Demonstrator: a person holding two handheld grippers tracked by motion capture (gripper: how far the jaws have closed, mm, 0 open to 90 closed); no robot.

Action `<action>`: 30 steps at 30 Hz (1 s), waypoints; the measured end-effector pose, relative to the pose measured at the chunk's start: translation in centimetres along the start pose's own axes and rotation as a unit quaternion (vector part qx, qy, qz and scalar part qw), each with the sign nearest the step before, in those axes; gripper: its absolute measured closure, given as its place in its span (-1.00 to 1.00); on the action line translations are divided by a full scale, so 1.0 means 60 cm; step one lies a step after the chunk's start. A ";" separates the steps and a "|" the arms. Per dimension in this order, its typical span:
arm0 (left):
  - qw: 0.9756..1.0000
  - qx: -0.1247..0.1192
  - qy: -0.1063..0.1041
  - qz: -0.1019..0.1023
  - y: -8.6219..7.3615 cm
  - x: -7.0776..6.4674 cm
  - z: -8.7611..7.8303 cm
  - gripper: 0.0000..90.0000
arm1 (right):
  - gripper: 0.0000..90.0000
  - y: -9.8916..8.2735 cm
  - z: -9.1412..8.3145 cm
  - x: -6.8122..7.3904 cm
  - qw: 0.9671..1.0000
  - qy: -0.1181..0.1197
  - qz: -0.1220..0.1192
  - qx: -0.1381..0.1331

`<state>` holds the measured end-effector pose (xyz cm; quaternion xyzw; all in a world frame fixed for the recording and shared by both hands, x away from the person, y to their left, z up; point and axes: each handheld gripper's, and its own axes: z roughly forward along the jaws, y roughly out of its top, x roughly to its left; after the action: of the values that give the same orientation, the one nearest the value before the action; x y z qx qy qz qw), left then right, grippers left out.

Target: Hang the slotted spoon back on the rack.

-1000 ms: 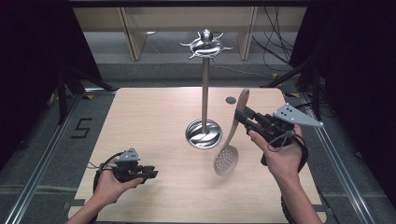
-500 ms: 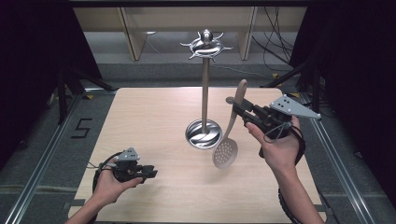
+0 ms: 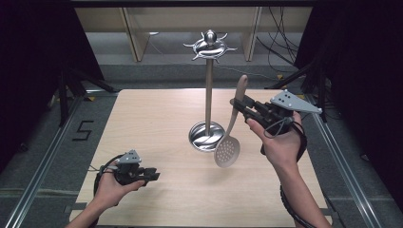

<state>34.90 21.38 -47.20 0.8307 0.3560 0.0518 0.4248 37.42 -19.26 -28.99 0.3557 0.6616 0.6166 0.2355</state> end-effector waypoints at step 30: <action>1.000 -0.003 0.001 0.000 0.000 0.000 -0.001 0.53 | 0.55 0.021 0.038 0.007 1.000 0.012 0.002 -0.001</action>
<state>34.90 21.42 -47.17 0.8292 0.3566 0.0540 0.4271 39.08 -17.46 -27.98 0.3498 0.6632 0.6217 0.2266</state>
